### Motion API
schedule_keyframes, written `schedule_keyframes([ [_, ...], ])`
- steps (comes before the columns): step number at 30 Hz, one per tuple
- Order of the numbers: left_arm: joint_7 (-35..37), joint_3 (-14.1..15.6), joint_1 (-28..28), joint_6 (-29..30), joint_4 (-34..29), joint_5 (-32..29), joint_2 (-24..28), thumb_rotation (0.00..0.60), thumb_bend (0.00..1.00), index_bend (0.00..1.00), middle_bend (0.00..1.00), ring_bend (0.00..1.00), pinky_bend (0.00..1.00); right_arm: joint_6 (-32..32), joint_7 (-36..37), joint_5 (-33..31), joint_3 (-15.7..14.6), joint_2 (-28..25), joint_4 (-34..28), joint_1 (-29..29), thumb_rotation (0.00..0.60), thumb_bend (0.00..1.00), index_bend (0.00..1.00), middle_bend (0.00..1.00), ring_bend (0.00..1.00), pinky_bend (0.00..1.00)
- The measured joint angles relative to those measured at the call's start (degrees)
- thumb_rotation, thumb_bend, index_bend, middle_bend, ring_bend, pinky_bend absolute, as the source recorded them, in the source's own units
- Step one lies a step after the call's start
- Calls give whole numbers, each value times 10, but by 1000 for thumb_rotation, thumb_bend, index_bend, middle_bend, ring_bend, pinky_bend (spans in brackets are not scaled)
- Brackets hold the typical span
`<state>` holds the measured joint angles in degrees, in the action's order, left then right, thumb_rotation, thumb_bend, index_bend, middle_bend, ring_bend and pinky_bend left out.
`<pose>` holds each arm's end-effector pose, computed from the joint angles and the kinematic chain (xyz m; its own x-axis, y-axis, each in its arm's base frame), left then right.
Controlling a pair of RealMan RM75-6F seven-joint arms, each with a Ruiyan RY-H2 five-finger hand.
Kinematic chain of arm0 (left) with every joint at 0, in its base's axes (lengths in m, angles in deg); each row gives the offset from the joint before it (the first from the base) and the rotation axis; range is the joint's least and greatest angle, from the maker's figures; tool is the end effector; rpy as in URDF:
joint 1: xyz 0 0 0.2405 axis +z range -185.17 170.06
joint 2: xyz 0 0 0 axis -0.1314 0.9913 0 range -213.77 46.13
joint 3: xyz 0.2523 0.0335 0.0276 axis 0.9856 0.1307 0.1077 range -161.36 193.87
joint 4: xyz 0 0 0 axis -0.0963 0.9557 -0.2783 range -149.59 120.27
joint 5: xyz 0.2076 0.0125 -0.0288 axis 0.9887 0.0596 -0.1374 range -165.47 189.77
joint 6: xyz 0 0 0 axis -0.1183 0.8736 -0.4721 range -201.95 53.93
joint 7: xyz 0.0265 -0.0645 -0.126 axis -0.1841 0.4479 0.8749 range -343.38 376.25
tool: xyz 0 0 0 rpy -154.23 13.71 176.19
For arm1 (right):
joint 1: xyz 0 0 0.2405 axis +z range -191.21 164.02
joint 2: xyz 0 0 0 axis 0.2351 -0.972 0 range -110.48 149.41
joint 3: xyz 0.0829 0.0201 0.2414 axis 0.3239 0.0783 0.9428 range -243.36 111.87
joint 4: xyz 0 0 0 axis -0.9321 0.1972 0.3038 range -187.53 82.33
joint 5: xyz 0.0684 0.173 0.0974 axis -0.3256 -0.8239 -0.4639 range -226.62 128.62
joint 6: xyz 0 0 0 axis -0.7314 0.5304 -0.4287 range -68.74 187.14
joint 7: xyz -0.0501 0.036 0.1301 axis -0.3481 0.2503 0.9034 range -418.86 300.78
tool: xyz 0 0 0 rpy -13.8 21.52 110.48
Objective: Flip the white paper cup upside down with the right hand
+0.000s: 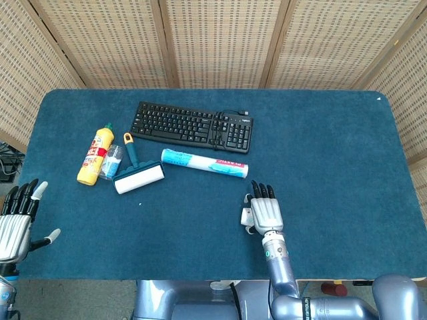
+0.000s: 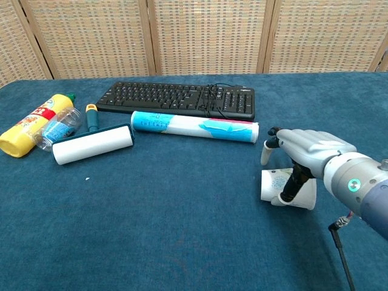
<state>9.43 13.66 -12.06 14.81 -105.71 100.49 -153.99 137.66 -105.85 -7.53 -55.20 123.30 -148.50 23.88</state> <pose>-0.2980 0.1774 0.1334 0.4313 -0.0551 0.9005 0.9002 -0.0400 -0.4336 -0.1327 -0.2748 -0.0605 0.3868 -0.3298 0.8612 -0.9168 -0.0366 0.3978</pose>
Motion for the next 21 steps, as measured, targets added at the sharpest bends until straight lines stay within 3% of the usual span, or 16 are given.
schedule_keyframes([
  [21,11,2,1,1,-3,3,6,600,163,0,0,0,0,62,-110,-19,16,63,4,15,600,248,436,2,0,0],
])
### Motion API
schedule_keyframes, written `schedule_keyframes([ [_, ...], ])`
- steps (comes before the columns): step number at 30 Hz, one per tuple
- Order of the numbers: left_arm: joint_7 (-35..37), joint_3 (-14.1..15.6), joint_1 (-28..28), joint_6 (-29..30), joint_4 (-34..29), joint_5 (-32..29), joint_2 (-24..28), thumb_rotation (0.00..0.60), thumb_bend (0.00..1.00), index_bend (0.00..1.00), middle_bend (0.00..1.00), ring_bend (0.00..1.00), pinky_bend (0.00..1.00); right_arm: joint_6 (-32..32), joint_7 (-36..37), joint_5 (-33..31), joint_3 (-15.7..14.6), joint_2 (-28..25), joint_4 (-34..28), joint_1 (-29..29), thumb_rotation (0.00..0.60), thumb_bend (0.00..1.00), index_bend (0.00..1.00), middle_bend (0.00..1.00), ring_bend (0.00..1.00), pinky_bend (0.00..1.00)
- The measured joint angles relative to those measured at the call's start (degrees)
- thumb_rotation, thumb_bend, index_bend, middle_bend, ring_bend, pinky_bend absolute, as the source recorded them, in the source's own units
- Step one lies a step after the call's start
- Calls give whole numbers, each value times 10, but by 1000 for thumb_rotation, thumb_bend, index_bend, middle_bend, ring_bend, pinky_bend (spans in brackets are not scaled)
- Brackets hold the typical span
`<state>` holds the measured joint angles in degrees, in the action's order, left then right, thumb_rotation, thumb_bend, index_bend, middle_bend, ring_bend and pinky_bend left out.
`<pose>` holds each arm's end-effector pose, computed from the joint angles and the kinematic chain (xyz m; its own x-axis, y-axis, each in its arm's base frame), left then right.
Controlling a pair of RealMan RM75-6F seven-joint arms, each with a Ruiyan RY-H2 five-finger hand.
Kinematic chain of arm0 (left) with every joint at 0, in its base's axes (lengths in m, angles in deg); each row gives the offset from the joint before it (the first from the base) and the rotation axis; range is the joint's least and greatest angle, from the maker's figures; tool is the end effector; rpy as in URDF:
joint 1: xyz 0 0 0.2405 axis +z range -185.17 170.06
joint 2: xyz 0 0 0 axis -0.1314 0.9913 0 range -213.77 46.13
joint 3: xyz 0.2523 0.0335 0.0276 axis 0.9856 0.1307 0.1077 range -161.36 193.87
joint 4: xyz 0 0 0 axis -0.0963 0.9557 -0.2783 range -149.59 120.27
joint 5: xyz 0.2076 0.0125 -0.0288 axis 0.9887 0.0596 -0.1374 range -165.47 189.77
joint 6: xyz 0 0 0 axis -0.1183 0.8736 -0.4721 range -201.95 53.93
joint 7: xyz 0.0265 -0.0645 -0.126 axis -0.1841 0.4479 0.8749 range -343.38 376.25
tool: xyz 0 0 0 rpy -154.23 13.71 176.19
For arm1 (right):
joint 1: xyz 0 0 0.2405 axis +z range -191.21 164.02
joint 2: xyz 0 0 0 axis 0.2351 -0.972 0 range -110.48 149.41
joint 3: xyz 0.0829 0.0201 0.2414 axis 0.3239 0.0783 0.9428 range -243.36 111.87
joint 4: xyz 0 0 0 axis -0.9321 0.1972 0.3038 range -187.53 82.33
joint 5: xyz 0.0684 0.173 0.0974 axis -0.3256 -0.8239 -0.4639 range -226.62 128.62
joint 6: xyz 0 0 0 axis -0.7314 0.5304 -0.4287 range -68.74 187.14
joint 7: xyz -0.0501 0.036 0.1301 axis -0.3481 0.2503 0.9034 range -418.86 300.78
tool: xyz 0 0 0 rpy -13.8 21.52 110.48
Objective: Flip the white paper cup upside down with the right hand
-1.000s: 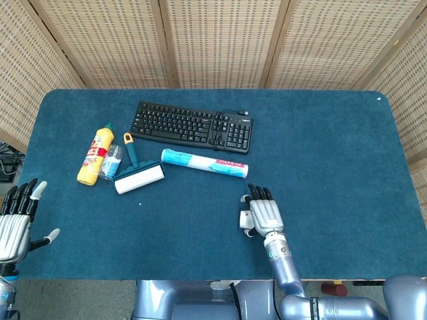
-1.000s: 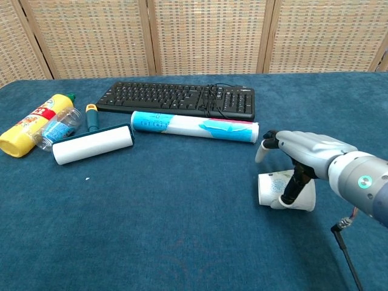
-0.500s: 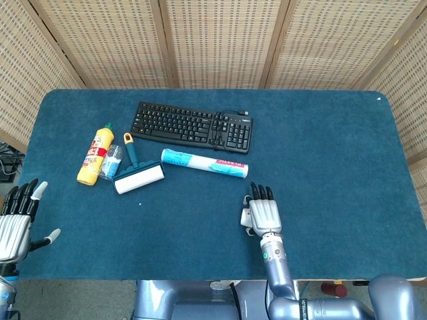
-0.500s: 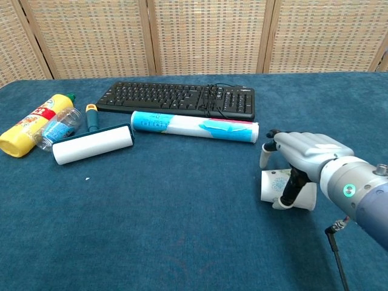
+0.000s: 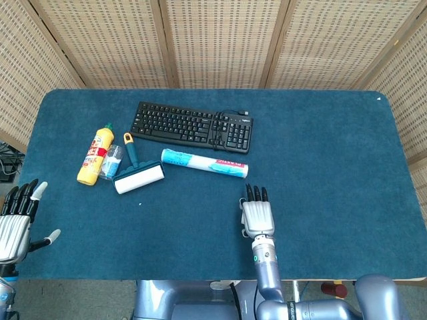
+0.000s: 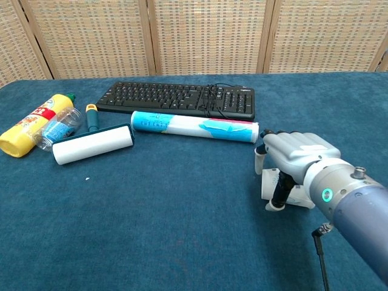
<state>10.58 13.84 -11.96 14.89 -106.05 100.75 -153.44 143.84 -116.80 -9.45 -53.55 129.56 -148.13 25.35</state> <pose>-0.2976 0.1762 0.1355 0.4168 -0.0526 0.9075 0.9069 -0.0442 -0.4191 -0.1089 -0.2660 -0.0737 0.4805 -0.3146 0.8186 -0.8670 -0.0298 0.4975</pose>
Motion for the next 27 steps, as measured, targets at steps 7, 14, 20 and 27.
schedule_keyframes([
  [7,-1,1,0,-1,0,1,0,600,163,0,0,0,0,-2,-4,5,1,5,14,-2,600,248,419,0,0,0],
  [14,-3,1,0,1,-1,3,-1,600,165,0,0,0,0,-5,3,16,3,8,17,-5,600,248,380,0,0,0],
  [20,-3,1,0,0,-1,3,-1,600,166,0,0,0,0,-7,0,18,4,10,23,-7,600,248,351,0,0,0],
  [27,-3,2,0,0,-1,3,0,600,166,0,0,0,0,-12,0,19,9,10,29,-8,600,248,328,0,0,0],
])
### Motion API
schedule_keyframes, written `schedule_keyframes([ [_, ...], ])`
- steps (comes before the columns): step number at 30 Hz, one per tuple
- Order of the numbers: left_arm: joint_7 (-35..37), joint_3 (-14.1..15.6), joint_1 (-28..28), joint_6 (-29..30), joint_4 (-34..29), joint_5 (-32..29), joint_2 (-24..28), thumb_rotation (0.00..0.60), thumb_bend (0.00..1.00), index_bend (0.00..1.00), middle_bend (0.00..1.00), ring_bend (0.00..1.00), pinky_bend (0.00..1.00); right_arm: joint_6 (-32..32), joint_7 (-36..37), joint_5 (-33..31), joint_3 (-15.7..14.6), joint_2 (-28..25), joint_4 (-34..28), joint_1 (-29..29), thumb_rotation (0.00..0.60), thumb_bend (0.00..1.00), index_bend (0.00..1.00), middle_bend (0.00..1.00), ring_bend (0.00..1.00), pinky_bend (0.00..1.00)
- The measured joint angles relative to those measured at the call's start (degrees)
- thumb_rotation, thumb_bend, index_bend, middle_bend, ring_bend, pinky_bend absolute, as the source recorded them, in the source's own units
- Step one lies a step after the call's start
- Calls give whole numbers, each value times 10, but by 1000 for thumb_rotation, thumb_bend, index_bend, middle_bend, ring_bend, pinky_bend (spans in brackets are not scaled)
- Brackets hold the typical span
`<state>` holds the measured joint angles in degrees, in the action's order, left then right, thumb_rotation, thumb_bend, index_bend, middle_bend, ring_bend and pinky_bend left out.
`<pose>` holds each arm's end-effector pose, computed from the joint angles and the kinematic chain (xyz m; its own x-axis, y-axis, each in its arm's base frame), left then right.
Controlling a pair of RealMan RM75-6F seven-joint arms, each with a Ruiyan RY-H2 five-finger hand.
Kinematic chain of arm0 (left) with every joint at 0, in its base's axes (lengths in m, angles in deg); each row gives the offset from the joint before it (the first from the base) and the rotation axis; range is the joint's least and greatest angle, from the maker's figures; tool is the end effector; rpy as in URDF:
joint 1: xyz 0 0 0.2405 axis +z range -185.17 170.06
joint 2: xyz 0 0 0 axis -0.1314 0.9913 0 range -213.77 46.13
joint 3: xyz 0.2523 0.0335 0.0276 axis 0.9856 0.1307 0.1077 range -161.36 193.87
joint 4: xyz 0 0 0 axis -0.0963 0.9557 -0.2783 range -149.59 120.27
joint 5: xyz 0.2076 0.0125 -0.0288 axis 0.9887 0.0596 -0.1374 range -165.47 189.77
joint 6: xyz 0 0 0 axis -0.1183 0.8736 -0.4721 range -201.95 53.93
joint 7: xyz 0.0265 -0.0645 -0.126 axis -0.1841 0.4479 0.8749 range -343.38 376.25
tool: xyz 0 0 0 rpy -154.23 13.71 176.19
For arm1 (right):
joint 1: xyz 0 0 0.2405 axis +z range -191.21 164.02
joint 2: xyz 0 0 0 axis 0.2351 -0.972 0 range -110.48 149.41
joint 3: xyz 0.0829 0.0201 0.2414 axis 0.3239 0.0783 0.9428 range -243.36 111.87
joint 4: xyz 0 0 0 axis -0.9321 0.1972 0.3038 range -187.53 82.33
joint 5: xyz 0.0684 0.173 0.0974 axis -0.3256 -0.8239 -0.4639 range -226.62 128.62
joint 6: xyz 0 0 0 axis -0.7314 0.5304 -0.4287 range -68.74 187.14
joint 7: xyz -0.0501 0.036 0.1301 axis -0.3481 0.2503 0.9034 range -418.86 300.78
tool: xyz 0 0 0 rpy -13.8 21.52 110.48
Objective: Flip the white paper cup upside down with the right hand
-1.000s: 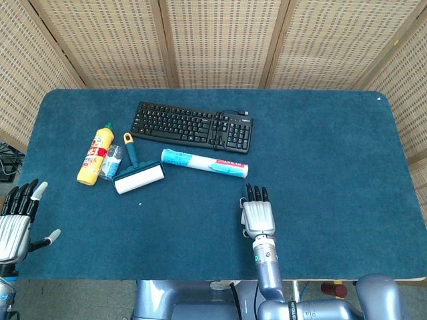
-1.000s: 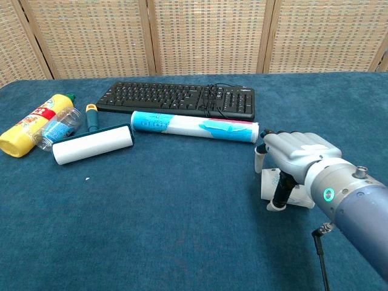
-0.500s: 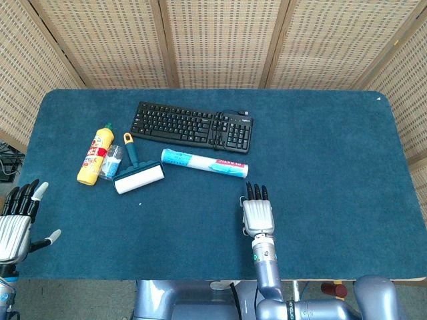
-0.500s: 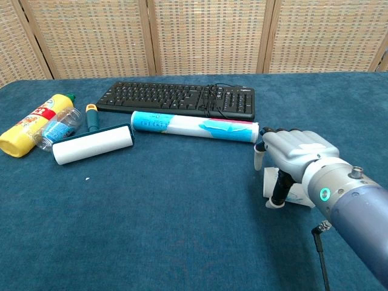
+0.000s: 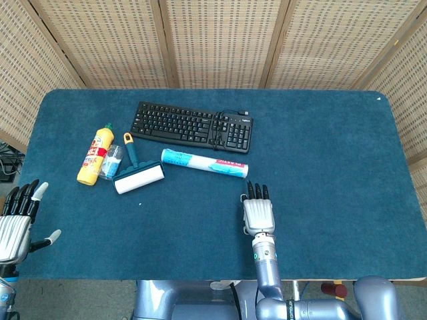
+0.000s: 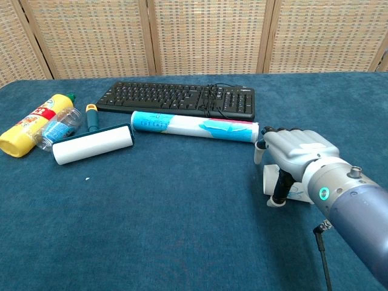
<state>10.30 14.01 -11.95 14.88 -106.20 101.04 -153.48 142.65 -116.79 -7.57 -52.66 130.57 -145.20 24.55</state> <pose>-0.2966 0.1755 0.1344 0.4186 -0.0499 0.9068 0.9058 -0.0493 -0.4208 -0.1120 -0.2717 -0.0765 0.4917 -0.2900 0.8211 -0.8614 -0.0240 0.5074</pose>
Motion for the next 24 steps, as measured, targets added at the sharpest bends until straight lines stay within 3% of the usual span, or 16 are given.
schedule_keyframes([
  [6,-2,0,0,0,0,1,-1,600,167,0,0,0,0,-7,7,4,5,1,15,0,600,249,328,0,0,0],
  [13,-3,1,0,0,0,1,-1,600,168,0,0,0,0,-8,7,6,5,-2,29,-5,600,250,503,49,0,0],
  [24,-2,0,0,2,1,2,-1,600,169,0,0,0,0,-10,46,36,13,-11,3,-12,600,251,505,58,0,0],
])
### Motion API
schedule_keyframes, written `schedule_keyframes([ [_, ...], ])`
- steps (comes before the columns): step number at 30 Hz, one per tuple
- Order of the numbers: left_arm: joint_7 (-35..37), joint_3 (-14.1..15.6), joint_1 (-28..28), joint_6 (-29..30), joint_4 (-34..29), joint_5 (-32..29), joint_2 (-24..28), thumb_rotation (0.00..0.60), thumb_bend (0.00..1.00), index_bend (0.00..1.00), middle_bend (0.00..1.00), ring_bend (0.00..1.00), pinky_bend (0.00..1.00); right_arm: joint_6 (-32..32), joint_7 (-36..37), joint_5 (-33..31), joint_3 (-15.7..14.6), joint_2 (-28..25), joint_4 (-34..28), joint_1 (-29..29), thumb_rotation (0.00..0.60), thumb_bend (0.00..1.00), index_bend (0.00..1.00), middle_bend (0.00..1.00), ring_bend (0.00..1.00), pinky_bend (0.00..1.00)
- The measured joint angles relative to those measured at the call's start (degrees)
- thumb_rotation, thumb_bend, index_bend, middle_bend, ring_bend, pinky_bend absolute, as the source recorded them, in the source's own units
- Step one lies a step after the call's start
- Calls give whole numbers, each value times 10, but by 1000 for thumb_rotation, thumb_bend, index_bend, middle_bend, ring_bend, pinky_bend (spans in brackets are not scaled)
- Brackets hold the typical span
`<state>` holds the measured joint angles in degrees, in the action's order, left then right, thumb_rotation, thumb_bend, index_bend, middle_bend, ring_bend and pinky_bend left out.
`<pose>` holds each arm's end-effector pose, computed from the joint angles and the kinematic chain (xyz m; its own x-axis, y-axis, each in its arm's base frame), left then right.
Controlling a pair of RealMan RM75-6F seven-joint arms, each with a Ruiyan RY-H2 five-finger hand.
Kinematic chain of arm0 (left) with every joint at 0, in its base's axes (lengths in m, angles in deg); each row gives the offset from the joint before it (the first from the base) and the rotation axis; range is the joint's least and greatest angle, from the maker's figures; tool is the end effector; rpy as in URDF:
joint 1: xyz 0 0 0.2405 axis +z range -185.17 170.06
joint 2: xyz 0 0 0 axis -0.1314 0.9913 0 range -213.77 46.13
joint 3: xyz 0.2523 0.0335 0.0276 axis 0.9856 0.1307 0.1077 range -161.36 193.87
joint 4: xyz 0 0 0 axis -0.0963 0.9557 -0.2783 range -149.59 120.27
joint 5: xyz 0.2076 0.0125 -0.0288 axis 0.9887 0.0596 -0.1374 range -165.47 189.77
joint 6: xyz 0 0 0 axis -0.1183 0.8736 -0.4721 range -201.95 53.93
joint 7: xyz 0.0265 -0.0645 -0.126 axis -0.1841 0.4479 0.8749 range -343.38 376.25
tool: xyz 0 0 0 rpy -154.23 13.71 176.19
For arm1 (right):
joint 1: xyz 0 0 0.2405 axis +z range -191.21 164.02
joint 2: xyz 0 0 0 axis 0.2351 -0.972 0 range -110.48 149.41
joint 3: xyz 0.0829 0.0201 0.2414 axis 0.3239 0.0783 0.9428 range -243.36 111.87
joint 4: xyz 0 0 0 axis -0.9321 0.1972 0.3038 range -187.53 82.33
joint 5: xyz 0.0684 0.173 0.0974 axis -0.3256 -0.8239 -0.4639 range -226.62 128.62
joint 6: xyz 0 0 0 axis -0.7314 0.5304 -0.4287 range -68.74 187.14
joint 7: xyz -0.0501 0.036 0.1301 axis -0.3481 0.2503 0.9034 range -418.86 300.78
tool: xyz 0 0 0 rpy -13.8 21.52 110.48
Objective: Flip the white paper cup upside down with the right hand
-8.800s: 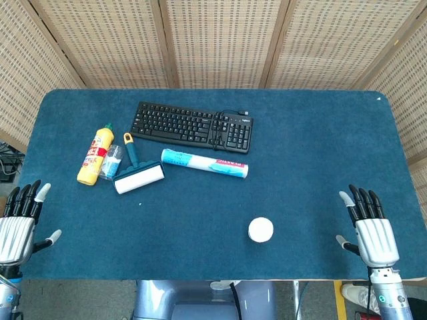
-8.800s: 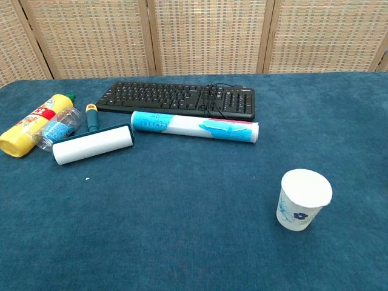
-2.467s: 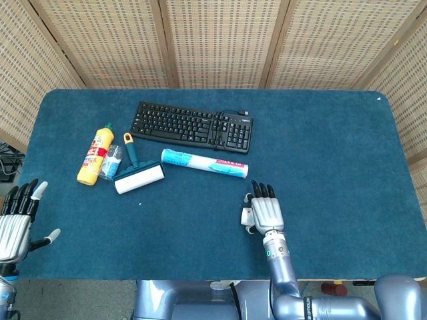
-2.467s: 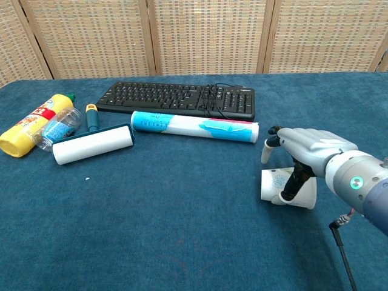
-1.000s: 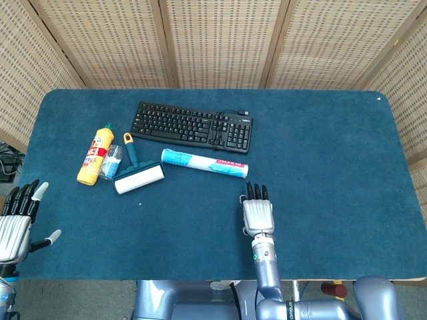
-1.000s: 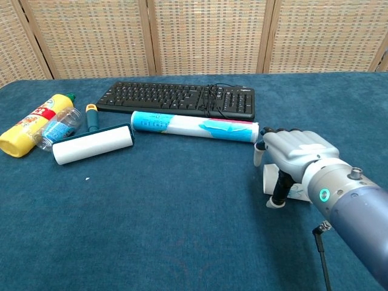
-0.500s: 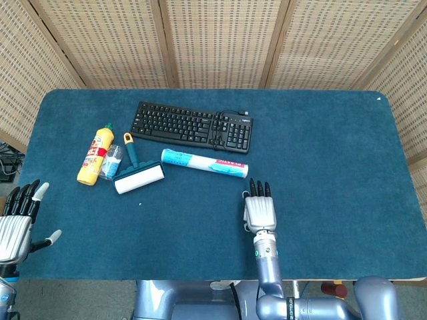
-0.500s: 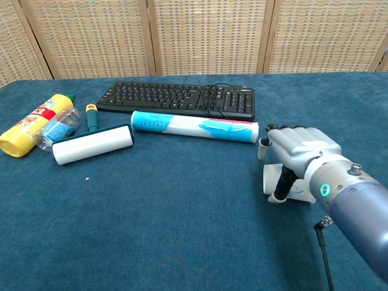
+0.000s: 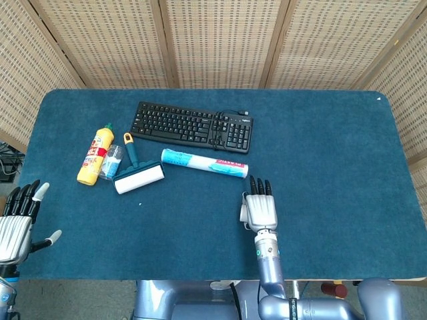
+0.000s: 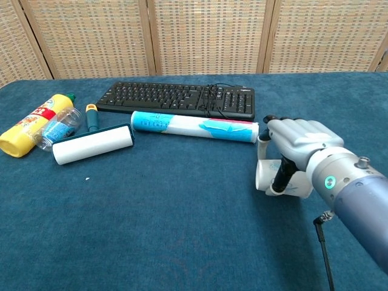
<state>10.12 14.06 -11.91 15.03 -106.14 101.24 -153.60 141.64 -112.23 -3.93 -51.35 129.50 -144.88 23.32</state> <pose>-0.2962 0.1750 0.1339 0.4205 -0.0518 0.9058 0.9047 -0.0517 -0.4229 -0.1127 -0.2795 -0.0668 0.4305 -0.2385 0.8705 -0.8976 -0.0115 0.4407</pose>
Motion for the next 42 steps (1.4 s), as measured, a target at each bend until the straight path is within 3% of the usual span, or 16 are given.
schedule_keyframes([
  [9,1,1,1,4,-3,4,2,600,168,0,0,0,0,-65,145,-13,47,-36,-63,-22,600,250,502,57,0,0],
  [18,-4,3,2,5,-5,8,2,600,168,0,0,0,0,-201,404,13,85,-90,-72,-59,600,248,490,61,0,0],
  [28,-8,3,0,0,-2,7,-2,600,169,0,0,0,0,-263,643,150,87,-86,46,-79,600,245,490,60,0,0],
  [35,-9,2,-1,-3,0,3,-3,600,168,0,0,0,0,-280,722,194,82,-68,132,-71,600,241,490,56,0,0],
  [42,-16,3,-3,-8,1,3,-7,600,168,0,0,0,0,-289,761,209,68,-62,173,-68,600,237,496,54,0,0],
])
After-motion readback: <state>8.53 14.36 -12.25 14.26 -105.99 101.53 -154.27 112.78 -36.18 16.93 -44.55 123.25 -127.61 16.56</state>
